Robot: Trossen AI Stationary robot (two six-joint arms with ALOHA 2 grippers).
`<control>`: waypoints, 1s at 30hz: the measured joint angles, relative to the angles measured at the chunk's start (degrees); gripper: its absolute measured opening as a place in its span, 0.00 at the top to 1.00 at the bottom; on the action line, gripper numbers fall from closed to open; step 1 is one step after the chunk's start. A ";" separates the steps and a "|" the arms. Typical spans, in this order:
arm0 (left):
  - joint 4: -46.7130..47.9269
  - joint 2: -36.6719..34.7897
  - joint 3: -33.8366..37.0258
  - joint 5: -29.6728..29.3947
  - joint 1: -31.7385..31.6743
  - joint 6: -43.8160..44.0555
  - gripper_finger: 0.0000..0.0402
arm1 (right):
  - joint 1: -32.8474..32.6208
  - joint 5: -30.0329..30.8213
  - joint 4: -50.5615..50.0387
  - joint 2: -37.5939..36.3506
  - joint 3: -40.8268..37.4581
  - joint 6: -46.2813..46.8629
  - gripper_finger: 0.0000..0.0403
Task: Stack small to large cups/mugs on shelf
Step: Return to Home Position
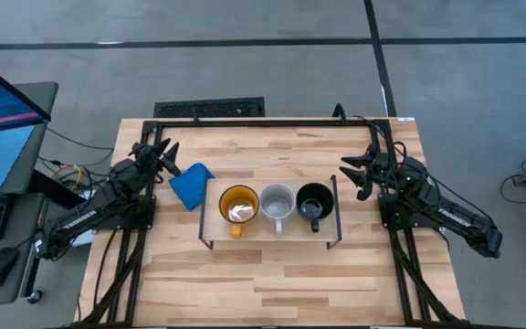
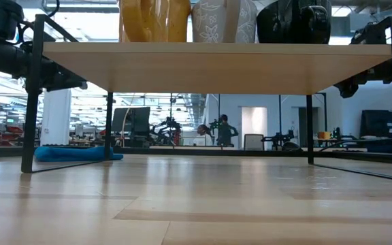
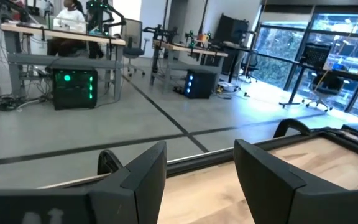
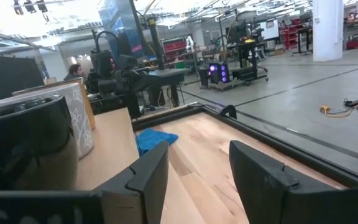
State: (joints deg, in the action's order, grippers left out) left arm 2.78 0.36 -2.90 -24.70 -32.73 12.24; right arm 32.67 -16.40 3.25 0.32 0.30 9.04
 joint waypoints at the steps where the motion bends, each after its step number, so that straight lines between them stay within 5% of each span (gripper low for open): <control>1: 0.01 0.00 0.00 0.01 0.00 -0.38 0.55 | 0.00 0.00 0.00 0.00 0.00 0.00 0.52; 30: 0.18 0.00 0.02 0.07 0.00 -1.52 0.55 | 0.00 0.00 0.00 0.00 0.00 0.01 0.52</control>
State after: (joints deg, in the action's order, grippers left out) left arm 2.96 0.36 -2.87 -24.62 -32.73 10.72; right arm 32.67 -16.40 3.25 0.32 0.30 9.05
